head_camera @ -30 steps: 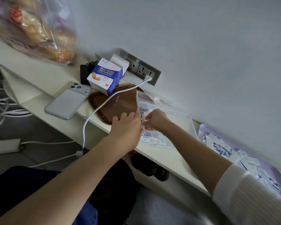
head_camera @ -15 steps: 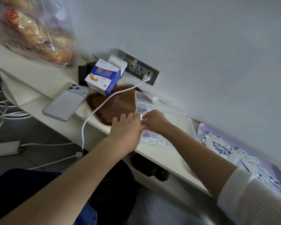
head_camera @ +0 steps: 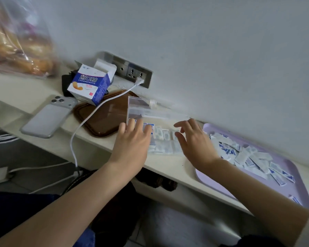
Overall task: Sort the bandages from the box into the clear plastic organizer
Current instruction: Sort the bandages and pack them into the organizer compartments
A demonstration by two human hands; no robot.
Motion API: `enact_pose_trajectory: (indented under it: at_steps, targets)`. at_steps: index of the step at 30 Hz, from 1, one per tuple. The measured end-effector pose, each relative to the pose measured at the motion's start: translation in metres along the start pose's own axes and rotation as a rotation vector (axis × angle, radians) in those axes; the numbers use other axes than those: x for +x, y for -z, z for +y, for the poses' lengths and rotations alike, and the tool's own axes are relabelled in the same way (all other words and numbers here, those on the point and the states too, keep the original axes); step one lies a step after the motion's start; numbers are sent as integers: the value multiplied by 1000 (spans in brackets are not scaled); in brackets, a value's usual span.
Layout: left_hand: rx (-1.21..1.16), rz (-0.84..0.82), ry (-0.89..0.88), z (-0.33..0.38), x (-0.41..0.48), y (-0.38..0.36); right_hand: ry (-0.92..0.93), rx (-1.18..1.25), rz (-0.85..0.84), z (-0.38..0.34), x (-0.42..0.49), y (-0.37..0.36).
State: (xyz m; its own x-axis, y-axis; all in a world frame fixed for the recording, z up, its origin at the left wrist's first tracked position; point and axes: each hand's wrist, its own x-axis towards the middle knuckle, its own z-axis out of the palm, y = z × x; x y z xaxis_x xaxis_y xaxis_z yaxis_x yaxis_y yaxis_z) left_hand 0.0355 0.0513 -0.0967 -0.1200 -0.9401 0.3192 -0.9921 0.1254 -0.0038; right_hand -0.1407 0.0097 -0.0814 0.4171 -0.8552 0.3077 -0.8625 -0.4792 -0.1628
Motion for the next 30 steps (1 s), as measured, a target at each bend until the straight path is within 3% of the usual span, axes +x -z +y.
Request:
enact_pose_trajectory:
  at_steps: [6, 12, 17, 21, 30]
  targets:
    - [-103, 138, -253, 49, -4, -8, -105, -98, -1, 78, -43, 6]
    - [-188, -25, -422, 113, 5, -33, -357, -111, -195, 154, -63, 3]
    - [-237, -190, -366, 154, 26, -57, -447, -117, -362, 191, -64, 3]
    - [-122, -333, -322, 172, 45, -73, -535, -88, -455, 211, -72, 2]
    - [-160, -323, -346, 187, 69, -91, -375, -39, -460, 214, -79, 4]
